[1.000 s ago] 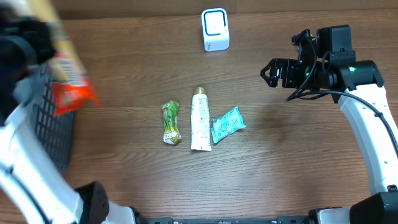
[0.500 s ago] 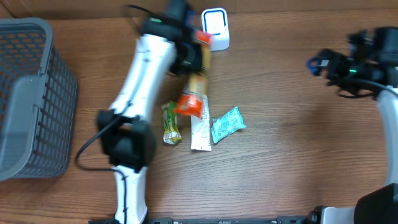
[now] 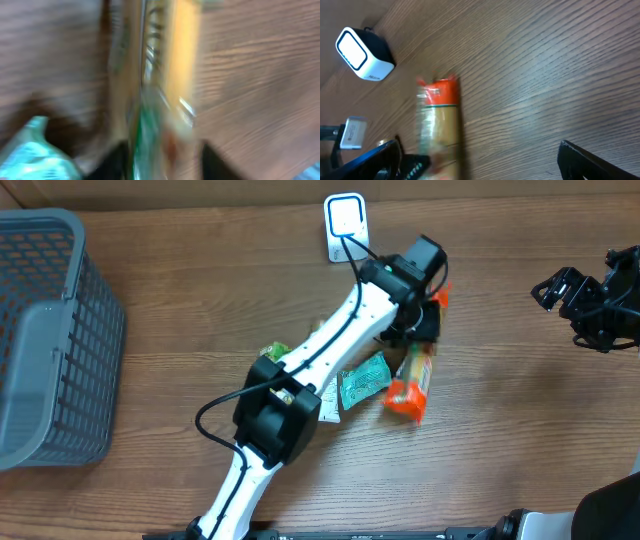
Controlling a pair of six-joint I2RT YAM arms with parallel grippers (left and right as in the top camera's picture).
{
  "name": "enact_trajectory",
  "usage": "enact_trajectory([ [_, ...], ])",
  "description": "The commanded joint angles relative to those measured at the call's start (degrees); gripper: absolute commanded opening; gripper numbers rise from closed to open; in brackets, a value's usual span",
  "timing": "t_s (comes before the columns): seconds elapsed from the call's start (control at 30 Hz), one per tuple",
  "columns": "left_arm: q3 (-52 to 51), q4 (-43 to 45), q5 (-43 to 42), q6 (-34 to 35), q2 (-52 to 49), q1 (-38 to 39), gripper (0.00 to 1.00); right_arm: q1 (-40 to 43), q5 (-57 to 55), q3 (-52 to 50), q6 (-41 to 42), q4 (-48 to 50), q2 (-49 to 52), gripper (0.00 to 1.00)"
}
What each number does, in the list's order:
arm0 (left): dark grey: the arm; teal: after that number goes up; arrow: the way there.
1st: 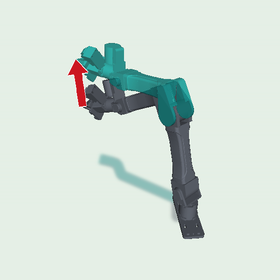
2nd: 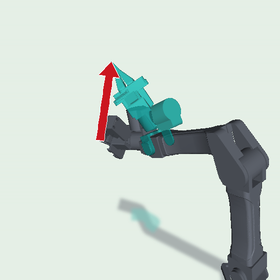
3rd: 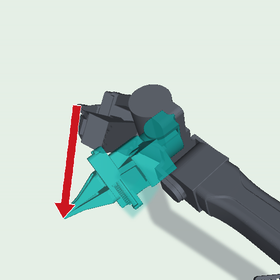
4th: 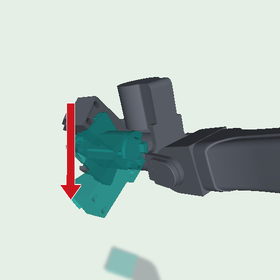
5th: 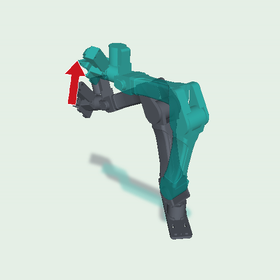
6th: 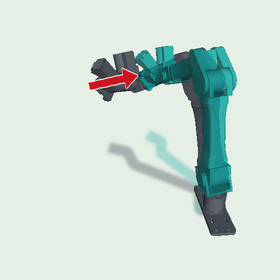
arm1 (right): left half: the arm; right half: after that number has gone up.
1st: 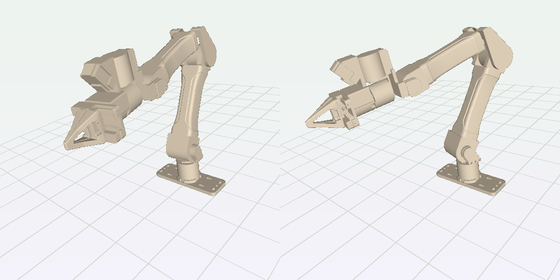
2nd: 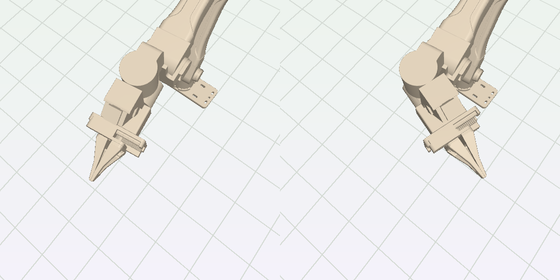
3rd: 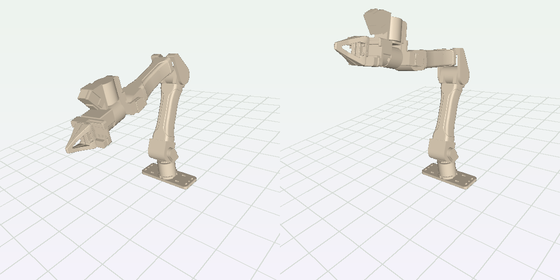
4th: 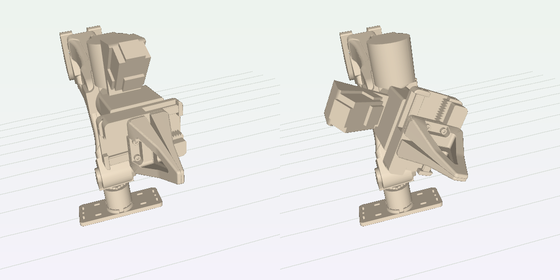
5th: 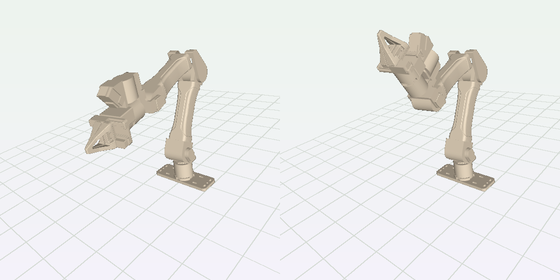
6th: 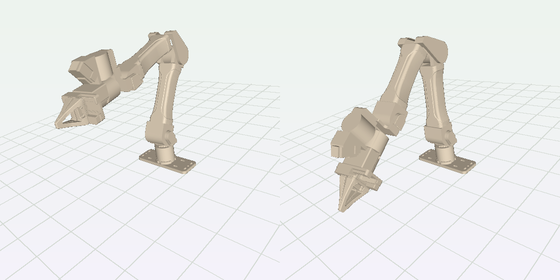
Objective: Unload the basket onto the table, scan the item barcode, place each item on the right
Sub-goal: 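Carry the pasta package out and lay it right of the teal packet, then lower the right gripper onto the pasta package to grasp it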
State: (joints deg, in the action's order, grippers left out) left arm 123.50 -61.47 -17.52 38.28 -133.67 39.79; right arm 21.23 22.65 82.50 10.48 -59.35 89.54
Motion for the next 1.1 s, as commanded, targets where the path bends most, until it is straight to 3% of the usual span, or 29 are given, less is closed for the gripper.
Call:
enact_trajectory([
  [0.0, 1.75, 1.79, -1.38, 1.25, -0.07, 1.75, 1.00, -0.28, 0.59, 1.46, 0.20, 0.04, -0.13, 1.00],
  [0.3, 6.64, 3.43, -1.38, -13.94, 1.66, -3.28, 1.00, -1.05, 0.66, 0.85, 0.22, -1.81, -0.13, 1.00],
  [0.6, 23.26, -7.58, -3.74, -16.65, 8.55, -17.99, 0.99, -9.68, 3.41, -7.06, 0.22, 0.52, 0.07, 1.00],
  [0.77, 24.70, -12.09, -3.58, -16.65, 12.09, -25.66, 1.00, -18.60, 3.02, -12.63, 0.35, 6.29, 0.13, 1.00],
  [1.07, 24.68, -21.11, 1.49, -16.68, 12.26, -35.15, 1.00, -36.74, -20.55, -12.22, 11.02, 12.66, 3.61, 1.00],
])
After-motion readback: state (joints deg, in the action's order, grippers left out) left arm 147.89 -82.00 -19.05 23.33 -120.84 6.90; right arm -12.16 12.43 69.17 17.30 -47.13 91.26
